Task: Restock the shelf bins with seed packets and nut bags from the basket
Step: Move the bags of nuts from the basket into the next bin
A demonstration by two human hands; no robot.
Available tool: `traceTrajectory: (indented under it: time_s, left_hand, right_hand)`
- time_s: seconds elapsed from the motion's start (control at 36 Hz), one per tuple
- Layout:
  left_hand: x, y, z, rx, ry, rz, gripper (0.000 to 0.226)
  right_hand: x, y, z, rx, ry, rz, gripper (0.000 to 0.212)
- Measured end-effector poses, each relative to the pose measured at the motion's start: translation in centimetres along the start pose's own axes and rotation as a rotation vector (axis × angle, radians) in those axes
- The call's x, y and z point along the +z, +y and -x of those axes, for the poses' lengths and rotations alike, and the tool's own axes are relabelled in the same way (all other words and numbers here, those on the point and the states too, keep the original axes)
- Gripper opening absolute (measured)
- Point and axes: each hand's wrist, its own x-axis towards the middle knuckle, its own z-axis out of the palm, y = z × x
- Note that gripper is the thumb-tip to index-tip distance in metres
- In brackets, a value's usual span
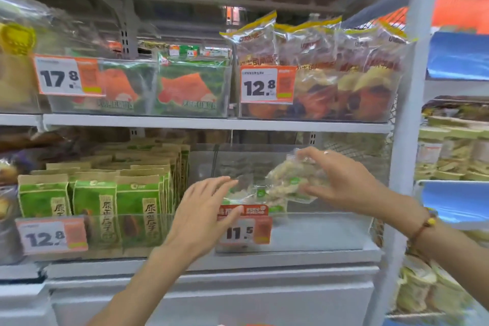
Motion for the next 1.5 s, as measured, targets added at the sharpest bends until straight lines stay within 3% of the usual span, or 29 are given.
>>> traceTrajectory:
  time_s: [0.08,0.17,0.31,0.39,0.53,0.69,0.89,1.17,1.36,1.42,1.5]
  left_hand:
    - [0.7,-0.6,-0.6,0.042,-0.078,-0.081,0.073]
    - [1.2,-0.9,-0.5,0.057,-0.069,-0.138,0.071]
    - [1.2,-0.8,-0.1,0.036,-0.041,-0.125,0.062]
    - [1.2,-0.3,0.3,-0.024,0.007,-0.069,0.059]
    - [1.6,0.4,0.9,-0.207,0.043,0.049,0.078]
    - [1.4,0.5,1.1,-0.249,0.044,0.087,0.083]
    - [1.0,0.0,1.1,-0.297,0.024,0.106,0.092]
    - [0.9,0.2,1.3,-0.331,0.01,0.154,0.086]
    - [-0.5,0.3,3.9,-0.244,0.131,0.158,0.075]
    - [-0.7,0.3,5.4,-0.24,0.146,0.17,0.071]
    - [-0.8,0.4,8.2,-0.196,0.167,0.19,0.06]
  right_hand:
    - [1.6,1.4,-3.1,0.022,-0.298,0.101,0.052]
    - [4.4,1.8,-5.4,0.06,-0.466,0.044,0.058]
    - [7.5,0.7,-7.0,0.071,-0.519,-0.239,0.069]
    - [7.8,0.9,-7.2,0.061,-0.549,-0.251,0.066]
    - [7.1,1.6,-6.8,0.066,-0.644,-0.304,0.063]
    - [7.7,1.7,-7.0,0.116,-0.757,-0.212,0.063]
    - [6.9,1.9,-7.5,0.024,-0.615,-0.151,0.057]
    - [5.9,1.6,-6.0,0.008,-0.508,-0.123,0.06]
    - [4.0,-0.9,-1.4,-0.088,-0.103,-0.208,0.035]
    - [4.0,-2.8,0.4,-0.127,-0.09,-0.265,0.031]
    - [5.0,-5.6,2.7,-0.212,-0.216,-0.317,0.025]
